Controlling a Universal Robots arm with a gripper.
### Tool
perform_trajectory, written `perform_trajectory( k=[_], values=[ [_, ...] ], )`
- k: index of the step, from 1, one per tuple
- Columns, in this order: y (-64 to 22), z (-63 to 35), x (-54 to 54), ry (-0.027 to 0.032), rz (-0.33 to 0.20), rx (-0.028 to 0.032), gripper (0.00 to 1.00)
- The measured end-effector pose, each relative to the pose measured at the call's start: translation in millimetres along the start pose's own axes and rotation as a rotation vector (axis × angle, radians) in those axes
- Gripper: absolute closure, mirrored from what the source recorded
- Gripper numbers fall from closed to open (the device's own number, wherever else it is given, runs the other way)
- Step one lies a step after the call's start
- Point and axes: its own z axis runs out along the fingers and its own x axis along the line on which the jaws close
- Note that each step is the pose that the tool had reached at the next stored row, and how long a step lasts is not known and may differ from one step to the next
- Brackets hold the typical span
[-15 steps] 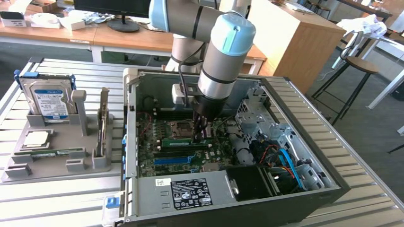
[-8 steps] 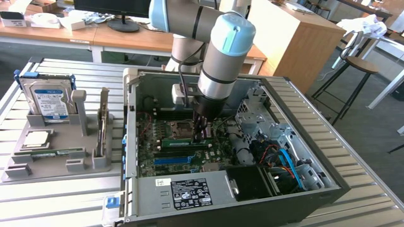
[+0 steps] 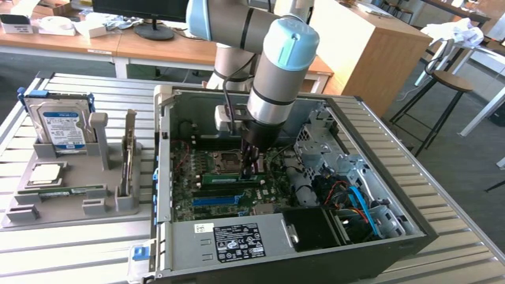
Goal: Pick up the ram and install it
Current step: 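Pick up the ram and move it above insertion slot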
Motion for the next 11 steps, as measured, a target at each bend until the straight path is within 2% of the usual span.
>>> perform_trajectory(
  k=[11],
  values=[
    [0.0, 0.1, 0.0, 0.0000, 0.000, 0.0000, 0.89]
  ],
)
